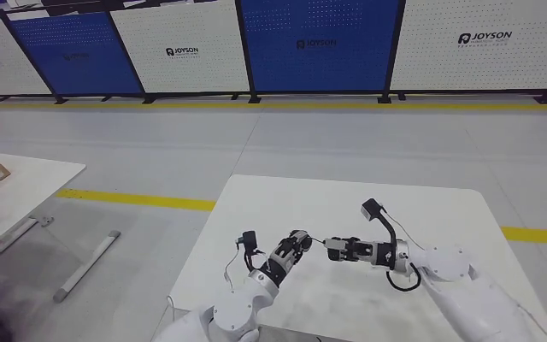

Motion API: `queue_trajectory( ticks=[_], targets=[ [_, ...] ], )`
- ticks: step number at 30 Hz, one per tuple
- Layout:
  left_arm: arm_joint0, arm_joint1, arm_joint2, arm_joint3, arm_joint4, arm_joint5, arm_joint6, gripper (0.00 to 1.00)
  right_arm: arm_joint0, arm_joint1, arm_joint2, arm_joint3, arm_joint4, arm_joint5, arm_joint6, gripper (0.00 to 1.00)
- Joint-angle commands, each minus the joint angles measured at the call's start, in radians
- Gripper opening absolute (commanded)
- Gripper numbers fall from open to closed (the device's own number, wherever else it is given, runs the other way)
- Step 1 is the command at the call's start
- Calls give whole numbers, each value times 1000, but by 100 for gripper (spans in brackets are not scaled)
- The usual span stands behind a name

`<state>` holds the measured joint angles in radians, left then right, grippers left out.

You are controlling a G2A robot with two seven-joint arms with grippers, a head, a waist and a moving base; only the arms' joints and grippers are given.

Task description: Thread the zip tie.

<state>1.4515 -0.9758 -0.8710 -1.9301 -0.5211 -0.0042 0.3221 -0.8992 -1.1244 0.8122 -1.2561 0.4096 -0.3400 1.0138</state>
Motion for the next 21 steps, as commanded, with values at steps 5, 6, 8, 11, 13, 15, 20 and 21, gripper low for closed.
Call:
queue_trajectory(
  ticks=[5,6,8,11,13,15,20,21],
  targets=[
    [11,-8,-12,-2,21,5,-5,0,6,-11,2,12,10,0,6,21],
    [12,-10,-12,0,26,5,-5,0,6,-12,3,13,10,0,7,18],
    [15,-14,-11,4,39,5,-5,0,6,-15,5,19,9,0,10,18],
    [18,-19,-12,6,51,5,-5,0,6,-19,6,24,10,0,14,10],
    [21,-22,-13,6,58,5,-5,0,6,-22,8,27,12,0,17,0],
    [25,-25,-17,4,57,5,-9,0,4,-24,11,29,16,0,19,0],
    [33,-30,-25,1,62,-1,-27,44,4,-30,16,34,11,0,30,0],
    [33,-30,-25,1,62,-1,-27,100,5,-31,17,35,10,0,31,0]
  ],
)
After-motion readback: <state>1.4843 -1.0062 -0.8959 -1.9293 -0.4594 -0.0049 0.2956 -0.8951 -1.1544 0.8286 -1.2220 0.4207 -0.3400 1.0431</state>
